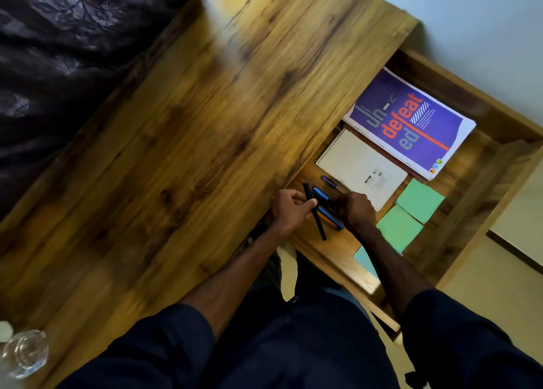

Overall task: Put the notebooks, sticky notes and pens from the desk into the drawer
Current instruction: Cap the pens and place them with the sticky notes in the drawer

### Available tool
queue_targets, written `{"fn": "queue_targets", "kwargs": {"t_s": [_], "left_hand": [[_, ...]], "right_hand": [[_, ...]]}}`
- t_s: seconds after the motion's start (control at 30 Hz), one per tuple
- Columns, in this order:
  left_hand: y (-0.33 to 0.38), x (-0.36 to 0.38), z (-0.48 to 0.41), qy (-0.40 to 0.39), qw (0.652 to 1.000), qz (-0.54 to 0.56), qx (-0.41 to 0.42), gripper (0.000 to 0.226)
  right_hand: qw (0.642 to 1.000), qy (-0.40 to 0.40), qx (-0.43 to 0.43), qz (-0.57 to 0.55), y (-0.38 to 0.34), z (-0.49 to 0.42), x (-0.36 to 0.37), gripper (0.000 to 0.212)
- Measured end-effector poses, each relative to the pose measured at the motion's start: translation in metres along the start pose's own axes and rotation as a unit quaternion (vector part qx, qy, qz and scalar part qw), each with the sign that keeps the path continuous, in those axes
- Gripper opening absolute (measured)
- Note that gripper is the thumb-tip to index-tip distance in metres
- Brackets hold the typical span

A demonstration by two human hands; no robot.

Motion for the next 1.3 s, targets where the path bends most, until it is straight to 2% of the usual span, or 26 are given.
{"fn": "queue_targets", "kwargs": {"t_s": [0.17,0.3,0.33,0.4,0.47,0.57,0.63,0.8,0.87,1.03,1.3], "left_hand": [[-0.003,0.002,0.001,0.003,1.000,0.006,-0.010,0.029],[-0.002,0.009,-0.004,0.010,0.999,0.032,-0.030,0.031],[0.000,0.012,-0.006,0.012,0.999,0.040,-0.033,0.030],[0.004,0.021,-0.010,0.013,0.998,0.045,-0.033,0.026],[0.008,0.027,-0.013,0.022,0.998,0.038,-0.042,0.023],[0.007,0.036,-0.019,0.034,0.994,0.063,-0.082,0.023],[0.007,0.041,-0.021,0.027,0.992,0.076,-0.100,0.026],[0.005,0.042,-0.023,0.005,0.995,0.050,-0.091,0.022],[0.002,0.034,-0.024,0.018,0.996,0.017,-0.084,0.016],[-0.001,0.023,-0.024,0.001,0.998,-0.053,-0.044,0.019],[-0.009,0.024,-0.023,-0.013,0.997,-0.061,-0.045,0.017]], "right_hand": [[1.000,-0.015,-0.004,-0.007,0.000,0.002,0.000,0.022],[0.992,0.029,-0.054,-0.109,-0.005,0.010,-0.014,0.023],[0.986,0.016,-0.067,-0.153,-0.008,0.014,-0.018,0.023],[0.961,-0.058,-0.087,-0.255,-0.014,0.024,-0.024,0.025],[0.945,-0.102,-0.106,-0.292,-0.014,0.030,-0.030,0.022],[0.950,-0.107,-0.132,-0.261,-0.007,0.032,-0.036,0.022],[0.953,-0.093,-0.114,-0.263,-0.002,0.030,-0.037,0.023],[0.983,0.017,-0.053,-0.173,0.007,0.014,-0.037,0.023],[0.988,0.036,-0.032,-0.149,0.008,0.006,-0.035,0.023],[0.997,0.028,-0.028,-0.071,-0.001,-0.005,-0.020,0.025],[1.000,0.017,-0.010,-0.018,-0.001,-0.007,-0.009,0.023]]}}
Point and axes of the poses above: each hand's wrist, its own z-axis away from the middle knuckle, its own x-axis out of the palm, y = z × x, the point moved 6 cm from there along -z, towards the middle knuckle, and after that the axes turned 10 degrees about x, right-handed, at the moved point
